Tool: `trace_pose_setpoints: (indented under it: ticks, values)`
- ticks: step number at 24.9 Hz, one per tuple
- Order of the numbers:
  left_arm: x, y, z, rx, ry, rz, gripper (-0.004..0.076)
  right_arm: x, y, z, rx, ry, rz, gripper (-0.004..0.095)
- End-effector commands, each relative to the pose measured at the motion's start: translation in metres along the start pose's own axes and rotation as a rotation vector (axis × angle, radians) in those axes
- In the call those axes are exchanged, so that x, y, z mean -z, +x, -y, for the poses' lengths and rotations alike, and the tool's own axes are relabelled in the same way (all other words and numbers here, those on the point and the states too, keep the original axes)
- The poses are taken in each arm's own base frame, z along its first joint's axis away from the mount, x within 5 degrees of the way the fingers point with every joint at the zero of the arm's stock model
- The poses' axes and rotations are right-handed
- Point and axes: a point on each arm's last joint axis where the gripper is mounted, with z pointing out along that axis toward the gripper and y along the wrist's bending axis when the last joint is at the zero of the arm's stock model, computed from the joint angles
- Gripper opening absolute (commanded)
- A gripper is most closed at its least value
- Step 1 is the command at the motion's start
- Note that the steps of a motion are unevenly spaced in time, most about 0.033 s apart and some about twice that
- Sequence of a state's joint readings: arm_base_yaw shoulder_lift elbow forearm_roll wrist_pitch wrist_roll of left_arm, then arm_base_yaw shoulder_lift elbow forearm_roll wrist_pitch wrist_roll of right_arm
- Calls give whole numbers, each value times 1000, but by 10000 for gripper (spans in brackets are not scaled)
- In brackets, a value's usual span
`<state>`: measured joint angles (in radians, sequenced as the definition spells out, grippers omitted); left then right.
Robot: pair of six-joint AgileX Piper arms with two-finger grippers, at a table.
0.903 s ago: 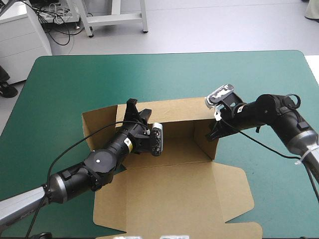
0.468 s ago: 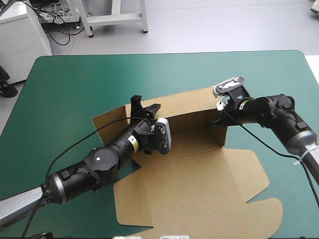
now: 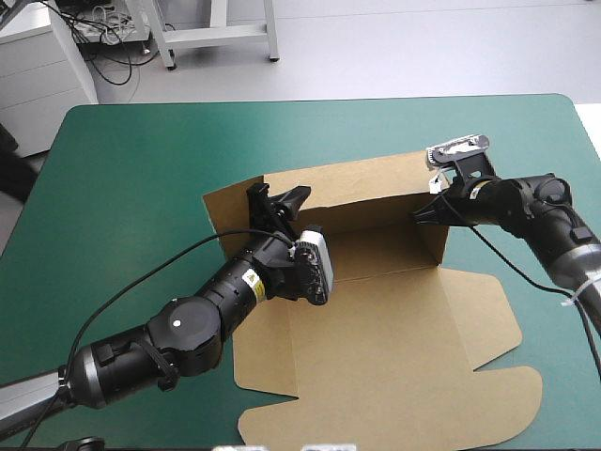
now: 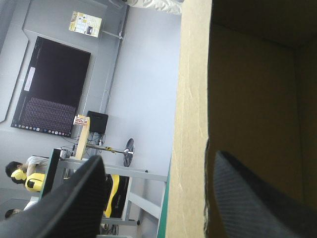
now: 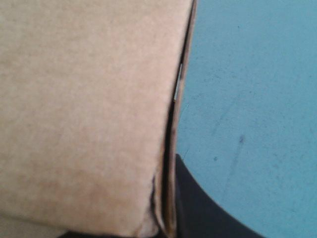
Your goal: Fold the box
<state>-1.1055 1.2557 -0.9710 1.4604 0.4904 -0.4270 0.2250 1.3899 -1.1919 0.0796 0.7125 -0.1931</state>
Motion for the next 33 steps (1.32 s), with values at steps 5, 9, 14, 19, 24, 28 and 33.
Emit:
trace_pose_setpoints:
  ticks: [5,9,14,19,24,28,33]
  values:
    - [14,-3,-24,26,-93,-2,-15,19,-17,3,-36,17,145,-23]
    - [16,-9,-31,101,-79,23,-6,19,-17,3,-36,17,145,-23]
    - [25,-22,-55,185,22,7,-6,19,-17,3,-36,17,145,-23]
    - [23,-12,-79,323,123,-78,-6,19,-16,3,-41,13,144,-23]
    - [19,24,-101,522,165,-167,-6,19,-16,3,-41,13,141,-23]
    - [24,55,-117,684,214,-240,-6,19,-16,2,-44,9,138,-23]
    - [42,82,-136,827,129,-280,-6,19,-15,2,-44,8,131,-23]
